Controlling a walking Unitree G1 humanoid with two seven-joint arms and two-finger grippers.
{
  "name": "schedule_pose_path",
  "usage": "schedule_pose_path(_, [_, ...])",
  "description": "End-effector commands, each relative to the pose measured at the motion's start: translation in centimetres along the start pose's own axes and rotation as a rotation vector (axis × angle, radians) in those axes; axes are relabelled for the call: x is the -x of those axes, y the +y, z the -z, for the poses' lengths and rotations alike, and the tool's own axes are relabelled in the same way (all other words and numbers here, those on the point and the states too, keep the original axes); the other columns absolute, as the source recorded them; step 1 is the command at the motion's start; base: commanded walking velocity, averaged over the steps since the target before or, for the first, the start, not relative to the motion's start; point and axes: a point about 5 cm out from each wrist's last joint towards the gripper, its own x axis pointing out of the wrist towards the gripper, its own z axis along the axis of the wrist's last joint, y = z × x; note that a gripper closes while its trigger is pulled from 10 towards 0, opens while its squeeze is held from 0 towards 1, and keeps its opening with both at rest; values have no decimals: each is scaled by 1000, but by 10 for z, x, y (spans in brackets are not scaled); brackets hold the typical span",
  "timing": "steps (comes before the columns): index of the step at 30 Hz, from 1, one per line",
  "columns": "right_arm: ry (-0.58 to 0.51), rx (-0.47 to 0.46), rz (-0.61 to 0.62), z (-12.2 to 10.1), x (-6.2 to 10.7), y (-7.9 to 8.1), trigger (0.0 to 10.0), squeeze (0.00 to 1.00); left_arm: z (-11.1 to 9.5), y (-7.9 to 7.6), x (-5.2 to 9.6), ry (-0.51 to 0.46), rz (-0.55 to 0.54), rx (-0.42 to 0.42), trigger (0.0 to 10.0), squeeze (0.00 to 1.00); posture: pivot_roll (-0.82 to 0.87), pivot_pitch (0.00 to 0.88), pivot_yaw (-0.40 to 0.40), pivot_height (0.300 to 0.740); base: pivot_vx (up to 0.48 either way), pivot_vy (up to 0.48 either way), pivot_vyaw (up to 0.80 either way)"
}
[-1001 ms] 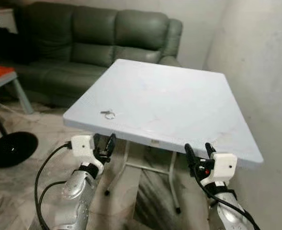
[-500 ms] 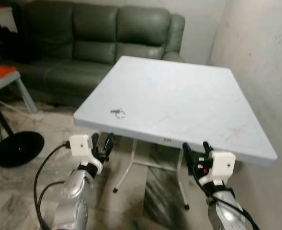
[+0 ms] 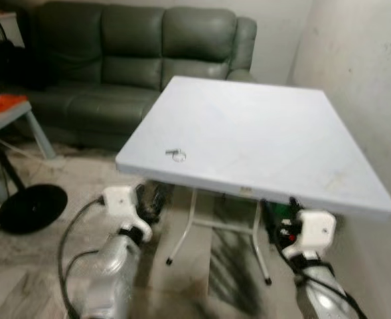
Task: Hang keys on a hook
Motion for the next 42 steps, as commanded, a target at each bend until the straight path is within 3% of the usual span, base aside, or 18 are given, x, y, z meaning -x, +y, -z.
schedule_pose_path(1, [-6,-18,-11,-2,-2,6,10000,0,-5,8,1,-7,-24,-13,10000,0,-57,0,-38,740,0,379,0])
schedule_pose_path(42, [-7,-18,-25,-2,-4,8,10000,0,-6,6,-2,-10,-20,-11,10000,0,-52,0,-42,740,0,405,0])
